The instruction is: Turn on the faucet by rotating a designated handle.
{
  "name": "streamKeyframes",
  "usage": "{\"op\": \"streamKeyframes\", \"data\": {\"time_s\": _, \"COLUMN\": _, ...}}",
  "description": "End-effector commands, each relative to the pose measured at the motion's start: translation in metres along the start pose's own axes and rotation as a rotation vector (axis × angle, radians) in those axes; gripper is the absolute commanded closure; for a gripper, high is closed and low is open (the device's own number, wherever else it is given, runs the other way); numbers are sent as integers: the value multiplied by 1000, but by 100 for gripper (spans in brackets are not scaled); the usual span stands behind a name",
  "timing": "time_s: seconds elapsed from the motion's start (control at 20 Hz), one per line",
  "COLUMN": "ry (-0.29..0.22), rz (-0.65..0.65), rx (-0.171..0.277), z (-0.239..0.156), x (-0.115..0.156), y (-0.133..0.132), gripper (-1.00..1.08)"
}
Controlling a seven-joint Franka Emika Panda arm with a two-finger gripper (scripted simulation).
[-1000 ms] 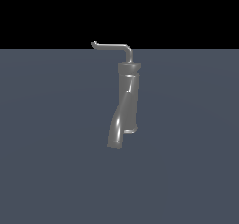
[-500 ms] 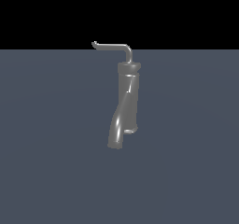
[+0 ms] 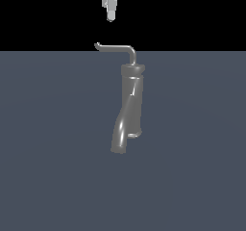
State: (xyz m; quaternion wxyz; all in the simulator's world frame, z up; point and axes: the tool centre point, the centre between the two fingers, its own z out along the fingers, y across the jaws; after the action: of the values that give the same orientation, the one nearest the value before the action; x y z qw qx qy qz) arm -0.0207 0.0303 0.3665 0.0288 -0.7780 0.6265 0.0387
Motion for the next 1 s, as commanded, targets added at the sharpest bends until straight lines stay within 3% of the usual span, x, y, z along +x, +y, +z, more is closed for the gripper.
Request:
{"op": "streamKeyframes", "data": {"time_s": 0.0, "ry": 11, "rz": 64, "rx": 0, "z": 10, "x": 0, "y": -10, "gripper": 108}}
{"op": "streamKeyframes", "data": {"time_s": 0.5, "ry": 62, "rz": 287, "rx": 10, "z": 46, "x": 0, "y": -46, "gripper": 108}}
{"op": "streamKeyframes", "data": {"time_s": 0.95, "ry": 90, "rz": 389, "rx": 21, "z": 64, "x": -1, "y": -62, "gripper": 108}}
